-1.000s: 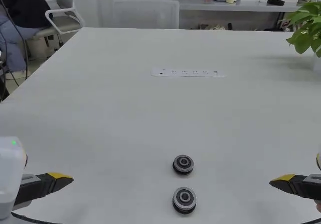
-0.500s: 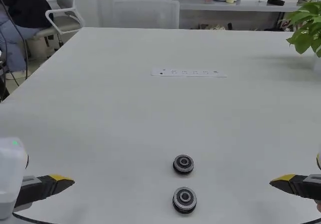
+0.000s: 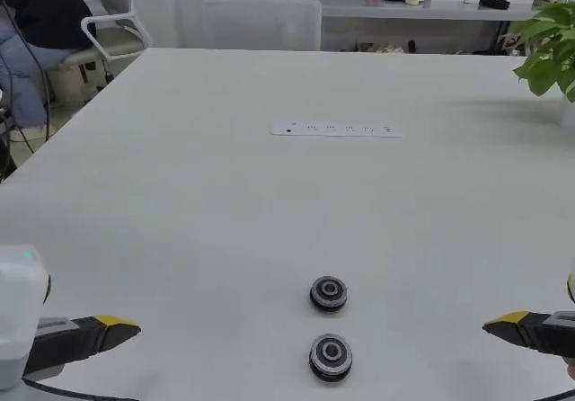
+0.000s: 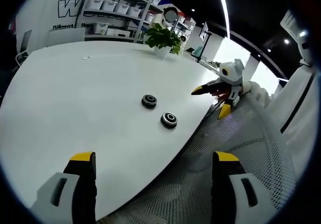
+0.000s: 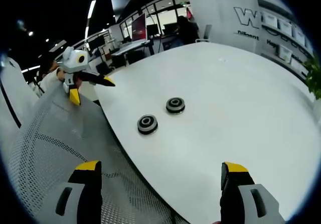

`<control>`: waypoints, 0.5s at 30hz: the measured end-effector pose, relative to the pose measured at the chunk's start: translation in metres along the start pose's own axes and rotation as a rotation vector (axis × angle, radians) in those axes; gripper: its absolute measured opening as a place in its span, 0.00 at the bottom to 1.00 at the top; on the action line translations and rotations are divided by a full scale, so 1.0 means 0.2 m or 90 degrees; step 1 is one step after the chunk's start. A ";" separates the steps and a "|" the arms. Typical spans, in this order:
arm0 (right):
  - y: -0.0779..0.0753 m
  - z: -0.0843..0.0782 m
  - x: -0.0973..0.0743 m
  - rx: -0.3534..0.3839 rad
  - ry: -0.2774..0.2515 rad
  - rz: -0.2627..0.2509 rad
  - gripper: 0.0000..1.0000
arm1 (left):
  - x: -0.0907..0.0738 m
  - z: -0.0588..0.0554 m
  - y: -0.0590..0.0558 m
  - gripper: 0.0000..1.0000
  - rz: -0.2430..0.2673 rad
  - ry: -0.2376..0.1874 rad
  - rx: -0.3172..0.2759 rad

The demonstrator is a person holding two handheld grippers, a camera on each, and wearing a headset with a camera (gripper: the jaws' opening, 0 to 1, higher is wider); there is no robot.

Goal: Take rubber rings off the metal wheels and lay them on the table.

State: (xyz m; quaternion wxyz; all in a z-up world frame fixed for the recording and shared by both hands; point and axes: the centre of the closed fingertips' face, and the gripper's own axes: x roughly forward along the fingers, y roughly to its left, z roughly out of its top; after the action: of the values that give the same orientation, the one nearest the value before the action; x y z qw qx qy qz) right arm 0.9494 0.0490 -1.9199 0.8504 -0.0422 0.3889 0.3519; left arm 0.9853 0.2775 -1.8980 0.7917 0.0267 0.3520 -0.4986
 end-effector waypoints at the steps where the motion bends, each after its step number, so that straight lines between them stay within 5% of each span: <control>1: 0.00 0.00 0.00 0.000 0.000 0.000 0.99 | 0.00 0.00 0.00 0.96 0.001 0.000 0.001; 15: 0.00 0.00 0.00 0.002 -0.003 -0.001 0.99 | 0.00 0.03 -0.01 0.99 -0.005 -0.019 0.011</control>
State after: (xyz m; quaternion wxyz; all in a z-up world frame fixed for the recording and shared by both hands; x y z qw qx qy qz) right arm 0.9500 0.0484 -1.9196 0.8514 -0.0402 0.3877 0.3510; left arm 0.9868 0.2747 -1.8929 0.7946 0.0246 0.3356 -0.5054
